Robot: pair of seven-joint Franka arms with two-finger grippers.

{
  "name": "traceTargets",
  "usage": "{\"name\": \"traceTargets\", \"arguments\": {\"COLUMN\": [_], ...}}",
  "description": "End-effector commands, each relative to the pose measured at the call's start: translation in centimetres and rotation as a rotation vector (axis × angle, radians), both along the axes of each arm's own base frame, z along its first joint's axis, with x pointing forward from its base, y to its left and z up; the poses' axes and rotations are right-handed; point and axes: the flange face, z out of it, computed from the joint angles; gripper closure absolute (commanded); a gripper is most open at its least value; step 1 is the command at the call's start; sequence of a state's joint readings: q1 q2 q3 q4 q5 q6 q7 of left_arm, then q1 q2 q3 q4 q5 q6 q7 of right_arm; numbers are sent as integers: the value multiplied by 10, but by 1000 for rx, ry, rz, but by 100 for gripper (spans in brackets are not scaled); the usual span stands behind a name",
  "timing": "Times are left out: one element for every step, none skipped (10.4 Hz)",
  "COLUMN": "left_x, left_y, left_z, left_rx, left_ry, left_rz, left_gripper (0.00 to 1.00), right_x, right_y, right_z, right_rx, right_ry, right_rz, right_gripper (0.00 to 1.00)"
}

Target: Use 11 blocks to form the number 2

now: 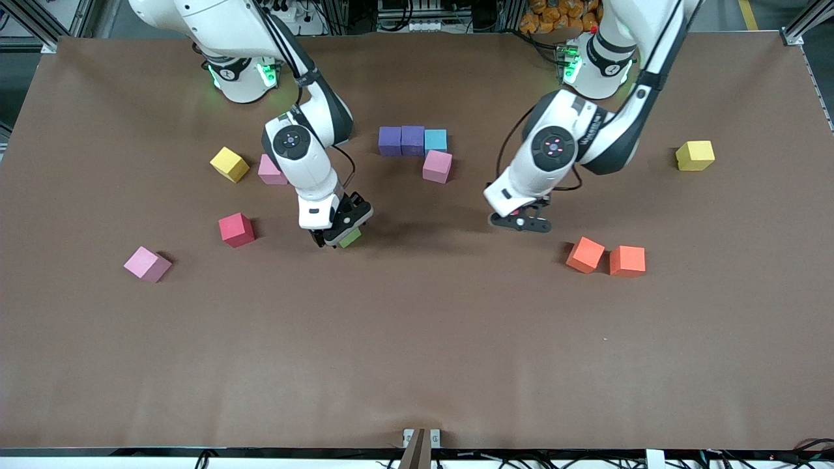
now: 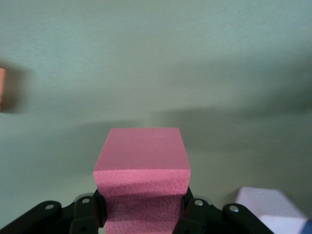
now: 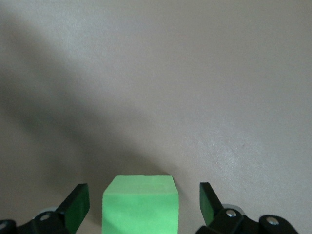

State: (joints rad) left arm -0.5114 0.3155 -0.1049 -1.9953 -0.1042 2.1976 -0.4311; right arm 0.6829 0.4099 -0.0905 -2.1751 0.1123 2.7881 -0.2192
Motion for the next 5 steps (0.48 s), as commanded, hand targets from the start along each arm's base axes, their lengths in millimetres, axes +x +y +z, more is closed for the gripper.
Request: {"name": "traceTargets", "arguments": {"left_x": [-1,-10,-23,-29,-36], "left_y": [-53,-76,-98,-112,-126], "left_z": [1,1,-5,-11,-15], "left_rx": [-41,-45,-36,-27,-29], "left_ry": [28,33,38,40,38], "left_rz": [97,122,144,174,189], "left_gripper": [94,94,94,94,94], "right_x": [-18,-16,-18,-18,-18], "right_y": [-12,-20,-24,-26,-25], "right_z": [-5,-7,-10,-11,-9], "right_rx": [13,13,13,13,16], "right_ry": [-20,-22,-22,-22,-22], "right_rz": [14,0,-6,-12,-15], "right_gripper": [0,0,0,0,47]}}
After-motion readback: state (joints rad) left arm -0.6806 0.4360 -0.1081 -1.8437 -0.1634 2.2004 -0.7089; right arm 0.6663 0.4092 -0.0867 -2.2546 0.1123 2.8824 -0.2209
